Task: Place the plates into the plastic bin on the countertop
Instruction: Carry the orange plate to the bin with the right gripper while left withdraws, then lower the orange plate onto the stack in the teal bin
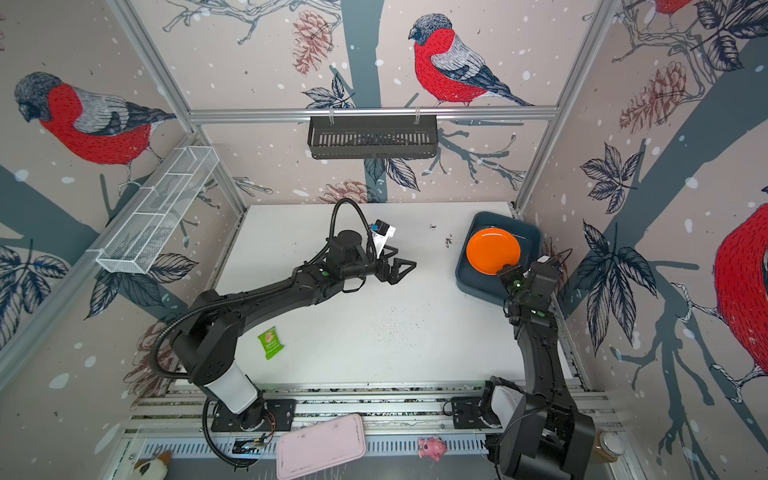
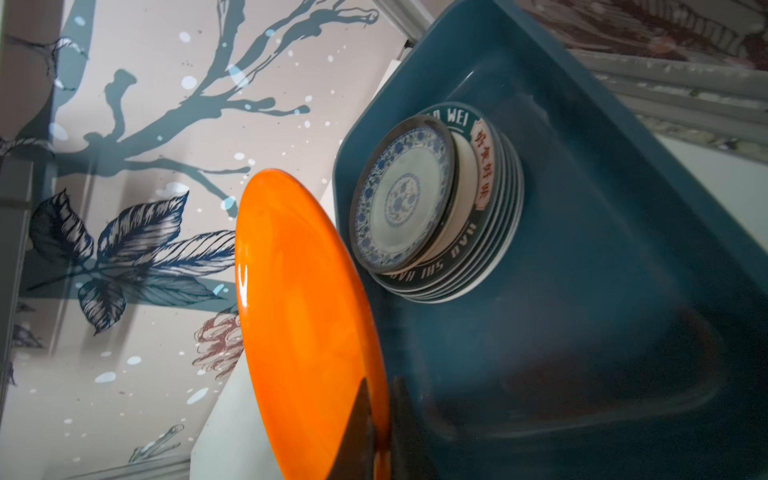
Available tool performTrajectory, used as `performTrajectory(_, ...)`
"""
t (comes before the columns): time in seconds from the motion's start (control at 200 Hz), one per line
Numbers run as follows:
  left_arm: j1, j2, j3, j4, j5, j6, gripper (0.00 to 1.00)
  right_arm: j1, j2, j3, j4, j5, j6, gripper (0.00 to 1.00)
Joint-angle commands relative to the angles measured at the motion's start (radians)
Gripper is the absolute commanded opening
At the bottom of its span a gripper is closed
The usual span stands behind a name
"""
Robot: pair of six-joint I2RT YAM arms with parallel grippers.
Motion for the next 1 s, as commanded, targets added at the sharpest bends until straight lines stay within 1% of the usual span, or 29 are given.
performTrajectory(0.0, -0.017, 0.046, 0.049, 0.102, 0.048, 0.023, 0.96, -0.028, 0.039, 0.024, 0.032, -0.031, -0.034, 0.02)
performTrajectory(0.17, -0.032, 0.149, 0.137, 0.108, 0.119, 0.009, 0.96, -0.064, 0.133, 0.072, 0.060, -0.029, -0.036, 0.02)
performTrajectory(0.29, -0.038, 0.204, 0.190, 0.099, 0.141, 0.002, 0.96, -0.074, 0.219, 0.115, 0.102, -0.029, -0.022, 0.02)
performTrajectory(0.45, -0.039, 0.226, 0.203, 0.087, 0.125, 0.022, 0.96, -0.075, 0.394, 0.216, 0.110, -0.030, -0.005, 0.02)
performTrajectory(0.565, -0.041, 0.239, 0.210, 0.060, 0.128, 0.031, 0.96, -0.071, 0.494, 0.271, 0.138, -0.026, 0.010, 0.02)
performTrajectory(0.69, -0.045, 0.242, 0.205, 0.061, 0.123, 0.033, 0.96, -0.062, 0.602, 0.372, 0.126, -0.028, 0.004, 0.02)
performTrajectory(0.876, -0.046, 0.259, 0.232, 0.028, 0.116, 0.052, 0.96, -0.039, 0.729, 0.503, 0.091, -0.028, -0.008, 0.02)
performTrajectory(0.996, -0.045, 0.264, 0.244, 0.010, 0.103, 0.063, 0.96, -0.021, 0.782, 0.560, 0.060, -0.017, -0.017, 0.02)
